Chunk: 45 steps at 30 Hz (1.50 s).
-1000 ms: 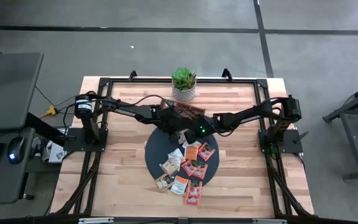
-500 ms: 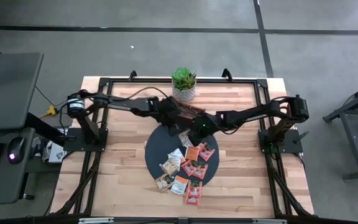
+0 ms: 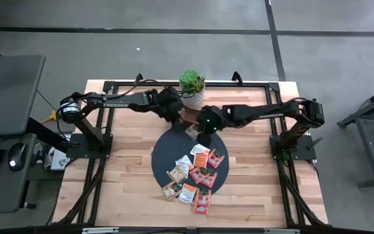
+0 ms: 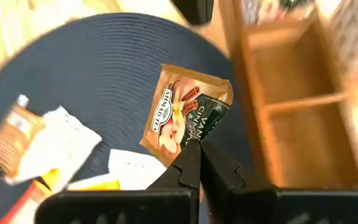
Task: Pick & Place Tea
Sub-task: Put the brown tea bag into the left section of the wooden organizer
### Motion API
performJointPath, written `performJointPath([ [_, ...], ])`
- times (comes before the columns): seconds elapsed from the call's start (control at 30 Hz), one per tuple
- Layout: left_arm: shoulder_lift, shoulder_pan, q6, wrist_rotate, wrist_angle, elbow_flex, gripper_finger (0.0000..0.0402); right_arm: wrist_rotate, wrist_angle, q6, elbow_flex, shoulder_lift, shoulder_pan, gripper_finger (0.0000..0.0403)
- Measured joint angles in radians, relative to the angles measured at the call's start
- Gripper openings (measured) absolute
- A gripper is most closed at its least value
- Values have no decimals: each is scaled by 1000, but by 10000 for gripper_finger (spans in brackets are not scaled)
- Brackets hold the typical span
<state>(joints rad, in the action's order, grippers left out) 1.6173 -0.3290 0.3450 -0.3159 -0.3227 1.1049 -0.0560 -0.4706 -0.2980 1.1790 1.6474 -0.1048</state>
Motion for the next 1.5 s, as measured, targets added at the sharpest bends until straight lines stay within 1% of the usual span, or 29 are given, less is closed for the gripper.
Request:
performJointPath([
  [0.1, 0, 1, 0, -31, 12, 0, 11, -44, -99, 92, 82, 0, 0, 0],
  [0.17, -3, 1, 1, -61, 36, 0, 27, -71, -137, 141, 114, 0, 0, 0],
  [0.3, -19, 1, -25, -96, 46, 6, 84, -93, -153, 216, 146, 0, -2, 0],
  [0.5, -22, 1, -47, -155, 36, 38, 181, -102, -190, 237, 149, 0, -13, 0],
  [0.63, -22, 2, -60, -134, 26, 59, 219, -95, -186, 254, 149, 0, -13, 0],
  [0.8, -22, 2, -61, -39, 27, 77, 232, -93, -205, 271, 149, 0, -1, 0],
  [0.93, -22, 2, -61, 4, 28, 84, 233, -95, -207, 288, 149, 0, 3, 0],
  [1.17, -22, 2, -61, -3, 28, 84, 233, -102, -207, 328, 149, 0, 3, 0],
  [1.5, -21, 2, -69, 45, 28, 84, 233, -83, -205, 351, 149, 0, 3, 0],
])
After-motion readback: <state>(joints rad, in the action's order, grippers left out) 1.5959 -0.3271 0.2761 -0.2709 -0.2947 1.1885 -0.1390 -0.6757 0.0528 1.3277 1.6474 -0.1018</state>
